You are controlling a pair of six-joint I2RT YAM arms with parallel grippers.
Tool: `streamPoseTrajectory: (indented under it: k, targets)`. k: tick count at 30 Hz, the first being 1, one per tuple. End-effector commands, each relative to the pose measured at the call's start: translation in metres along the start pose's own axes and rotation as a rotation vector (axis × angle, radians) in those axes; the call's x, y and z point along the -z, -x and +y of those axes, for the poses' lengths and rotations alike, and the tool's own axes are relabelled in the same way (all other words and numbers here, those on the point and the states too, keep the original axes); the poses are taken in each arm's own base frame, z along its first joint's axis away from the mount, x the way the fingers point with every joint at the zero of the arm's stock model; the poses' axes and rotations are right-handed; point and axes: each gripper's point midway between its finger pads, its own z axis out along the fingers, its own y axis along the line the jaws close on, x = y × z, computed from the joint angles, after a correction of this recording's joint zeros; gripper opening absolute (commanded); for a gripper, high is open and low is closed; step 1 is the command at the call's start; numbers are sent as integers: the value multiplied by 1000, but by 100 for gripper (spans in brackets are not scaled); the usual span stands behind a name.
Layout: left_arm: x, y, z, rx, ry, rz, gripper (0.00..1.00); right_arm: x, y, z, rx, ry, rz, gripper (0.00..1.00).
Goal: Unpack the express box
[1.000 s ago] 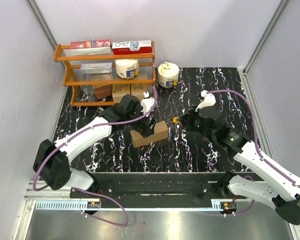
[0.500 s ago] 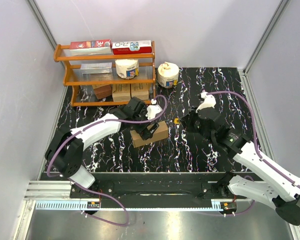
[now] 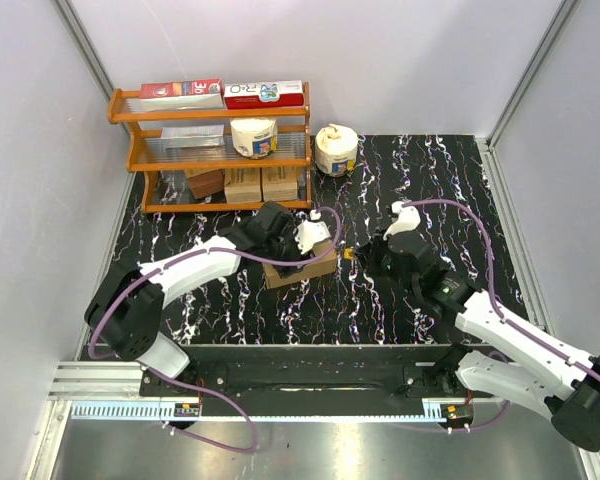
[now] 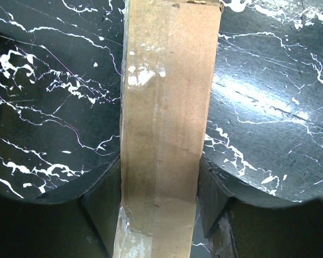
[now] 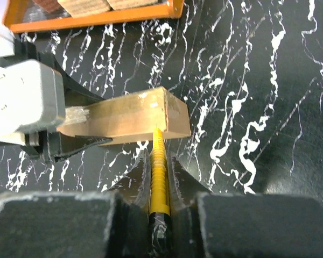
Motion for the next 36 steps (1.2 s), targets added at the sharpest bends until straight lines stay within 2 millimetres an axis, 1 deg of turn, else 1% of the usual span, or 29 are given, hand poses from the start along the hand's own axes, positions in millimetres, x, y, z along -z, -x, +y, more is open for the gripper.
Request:
streamPoseTrajectory:
  k: [1,2,4,5,6,9,11,13,15,16,19,21,22,28,31,36]
  targets:
    - [-1,-21,8,-101,50,54,33,-6,37,19,0,72,-149,0]
    - [-1,-22,8,-115,50,61,32,-7,41,20,0,78,-173,0]
    - [-3,-27,6,-124,46,76,31,-9,42,19,5,75,-190,0]
    - [-3,-31,4,-130,37,89,31,-11,49,23,14,94,-226,0]
    - [-4,-32,3,-132,37,94,30,-13,47,22,23,91,-230,0]
    - [-5,-34,-1,-121,16,98,29,-22,48,20,44,66,-236,0]
    - [-4,-31,-6,-111,-9,91,28,-30,43,16,62,38,-215,0]
    - [-5,-33,-10,-103,-36,102,27,-35,39,13,69,21,-201,0]
    - [-5,-31,-11,-99,-48,100,25,-38,38,11,72,9,-196,0]
    - [-6,-35,-14,-97,-65,113,25,-39,35,10,74,2,-188,0]
    - [-8,-34,-20,-87,-101,111,24,-43,32,7,79,-12,-174,0]
    - [-8,-33,-21,-76,-119,106,24,-44,32,8,79,-13,-172,0]
    - [-9,-35,-22,-73,-124,115,24,-46,30,7,81,-17,-166,0]
    - [-9,-34,-21,-61,-124,110,23,-51,24,7,85,-16,-143,0]
    - [-9,-35,-20,-62,-122,109,22,-51,25,8,82,-12,-146,0]
    - [-9,-33,-20,-58,-124,104,22,-49,32,7,85,-26,-169,0]
